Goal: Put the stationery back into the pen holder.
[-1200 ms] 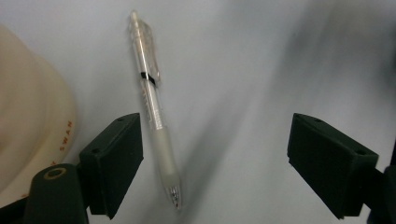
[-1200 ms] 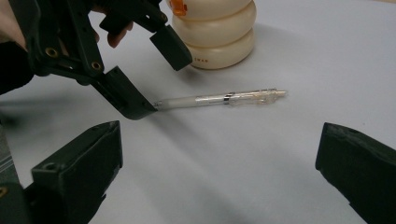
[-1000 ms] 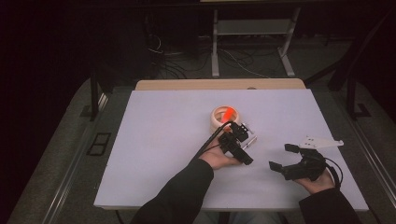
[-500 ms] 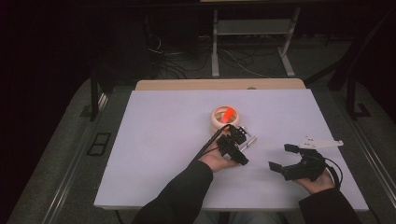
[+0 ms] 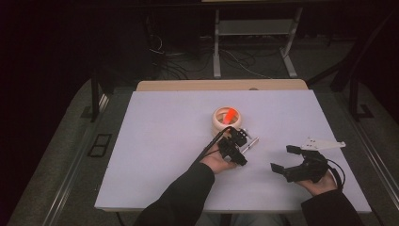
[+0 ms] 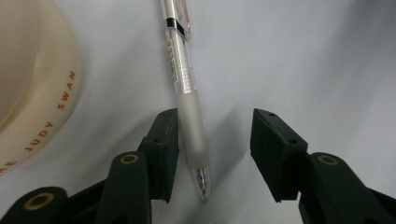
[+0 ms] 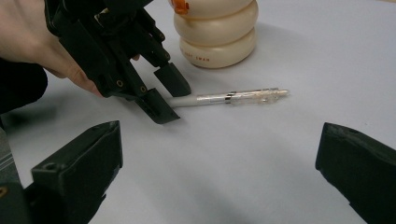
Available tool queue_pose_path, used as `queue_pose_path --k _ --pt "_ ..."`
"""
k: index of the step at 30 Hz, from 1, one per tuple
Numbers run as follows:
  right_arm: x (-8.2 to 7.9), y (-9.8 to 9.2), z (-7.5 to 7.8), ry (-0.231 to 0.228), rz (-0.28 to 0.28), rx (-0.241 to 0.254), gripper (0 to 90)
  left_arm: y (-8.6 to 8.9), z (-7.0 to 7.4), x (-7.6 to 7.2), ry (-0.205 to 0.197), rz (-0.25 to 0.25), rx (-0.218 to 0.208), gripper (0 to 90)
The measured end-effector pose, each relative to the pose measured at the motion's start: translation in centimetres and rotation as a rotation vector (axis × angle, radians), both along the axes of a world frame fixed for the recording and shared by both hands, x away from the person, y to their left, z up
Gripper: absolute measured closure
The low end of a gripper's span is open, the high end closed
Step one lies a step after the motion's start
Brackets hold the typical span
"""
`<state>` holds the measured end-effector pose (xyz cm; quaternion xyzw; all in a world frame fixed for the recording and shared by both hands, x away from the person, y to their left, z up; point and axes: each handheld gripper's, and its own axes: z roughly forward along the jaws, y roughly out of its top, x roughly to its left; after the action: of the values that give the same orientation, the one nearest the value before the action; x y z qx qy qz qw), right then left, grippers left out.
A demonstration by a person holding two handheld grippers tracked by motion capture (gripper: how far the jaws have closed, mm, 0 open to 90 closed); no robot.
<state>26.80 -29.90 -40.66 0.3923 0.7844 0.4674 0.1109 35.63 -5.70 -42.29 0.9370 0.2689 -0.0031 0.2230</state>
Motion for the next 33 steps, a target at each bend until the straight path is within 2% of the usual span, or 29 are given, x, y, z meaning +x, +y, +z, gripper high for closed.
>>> queue_pose_path --k 8,18,25,27,33 --pt "0.0 -0.03 0.01 -0.002 -0.002 0.001 0.2 0.13 0.02 0.18 -0.017 -0.001 0.016 60.3" --pt "-0.01 -0.04 0.05 -0.003 -0.004 0.003 0.2 -0.06 -0.01 -0.08 -0.073 -0.003 0.058 72.5" --pt "-0.01 -0.02 0.04 -0.005 -0.003 0.001 0.2 -0.15 0.02 -0.19 -0.09 -0.003 0.076 77.9" --pt "0.0 -0.02 0.03 -0.004 -0.003 0.0 0.2 -0.18 -0.02 -0.21 -0.105 -0.013 0.076 79.0" --pt "0.01 -0.01 0.02 -0.004 -0.004 0.0 0.2 -0.14 -0.06 -0.24 -0.105 -0.021 0.066 79.4"
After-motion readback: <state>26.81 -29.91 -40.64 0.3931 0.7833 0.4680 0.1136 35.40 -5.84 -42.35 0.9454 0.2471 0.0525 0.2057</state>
